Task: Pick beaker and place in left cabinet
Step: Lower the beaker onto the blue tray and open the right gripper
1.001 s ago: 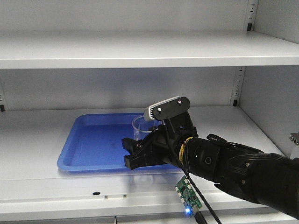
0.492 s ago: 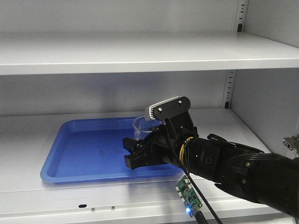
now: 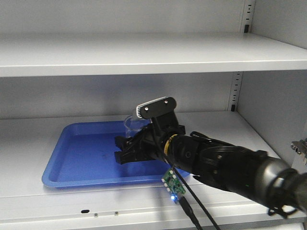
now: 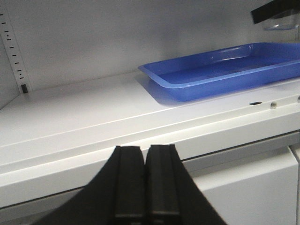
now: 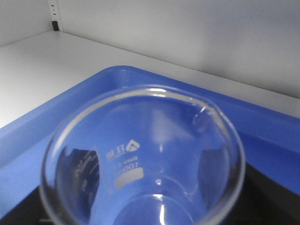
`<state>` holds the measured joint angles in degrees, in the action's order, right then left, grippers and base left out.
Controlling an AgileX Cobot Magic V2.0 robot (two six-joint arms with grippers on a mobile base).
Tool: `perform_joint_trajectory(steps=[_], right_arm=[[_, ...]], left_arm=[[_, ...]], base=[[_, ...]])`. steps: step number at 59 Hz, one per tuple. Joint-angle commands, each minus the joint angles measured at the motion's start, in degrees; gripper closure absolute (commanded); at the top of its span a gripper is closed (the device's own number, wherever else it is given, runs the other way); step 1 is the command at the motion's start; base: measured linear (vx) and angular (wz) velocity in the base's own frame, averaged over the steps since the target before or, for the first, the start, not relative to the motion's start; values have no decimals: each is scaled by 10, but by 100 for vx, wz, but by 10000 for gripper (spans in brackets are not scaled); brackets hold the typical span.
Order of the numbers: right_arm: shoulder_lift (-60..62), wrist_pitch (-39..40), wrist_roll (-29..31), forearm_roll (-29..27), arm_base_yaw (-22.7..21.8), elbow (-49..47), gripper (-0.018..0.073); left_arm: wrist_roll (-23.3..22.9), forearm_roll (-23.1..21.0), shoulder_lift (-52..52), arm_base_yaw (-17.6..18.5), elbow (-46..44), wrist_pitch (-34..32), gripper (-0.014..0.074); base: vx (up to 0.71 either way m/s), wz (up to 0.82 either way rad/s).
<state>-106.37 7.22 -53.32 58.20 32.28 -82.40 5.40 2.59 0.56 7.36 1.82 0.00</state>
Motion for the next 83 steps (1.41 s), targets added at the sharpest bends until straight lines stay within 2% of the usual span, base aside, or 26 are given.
perform_joint_trajectory(steps=[1, 24, 35, 40, 45, 58, 63, 69, 83], right_arm=[[3, 21, 0, -3, -2, -43, 561], [-65, 21, 0, -3, -2, -58, 554], [-69, 9, 0, -3, -2, -57, 497], [-69, 9, 0, -3, -2, -57, 438], [-69, 9, 0, -3, -2, -57, 342], [-68, 16, 0, -3, -2, -57, -6], [-65, 14, 0, -3, -2, -58, -109], [-58, 13, 0, -3, -2, -58, -169], [-27, 9, 0, -3, -2, -58, -147]], left_arm=[[-2, -2, 11, 0, 9, -43, 595], [-2, -2, 11, 0, 9, -43, 595], [-2, -2, 11, 0, 9, -43, 595], [-2, -2, 11, 0, 9, -43, 595], [-2, -2, 11, 0, 9, -43, 595], [-2, -2, 11, 0, 9, -43, 595], [-2, -2, 11, 0, 9, -43, 595], [-2, -2, 11, 0, 9, -43, 595], [-2, -2, 11, 0, 9, -43, 595]], base=[[0, 0], [0, 0], [0, 0], [0, 0], [0, 0], [0, 0], [0, 0], [0, 0], [0, 0]])
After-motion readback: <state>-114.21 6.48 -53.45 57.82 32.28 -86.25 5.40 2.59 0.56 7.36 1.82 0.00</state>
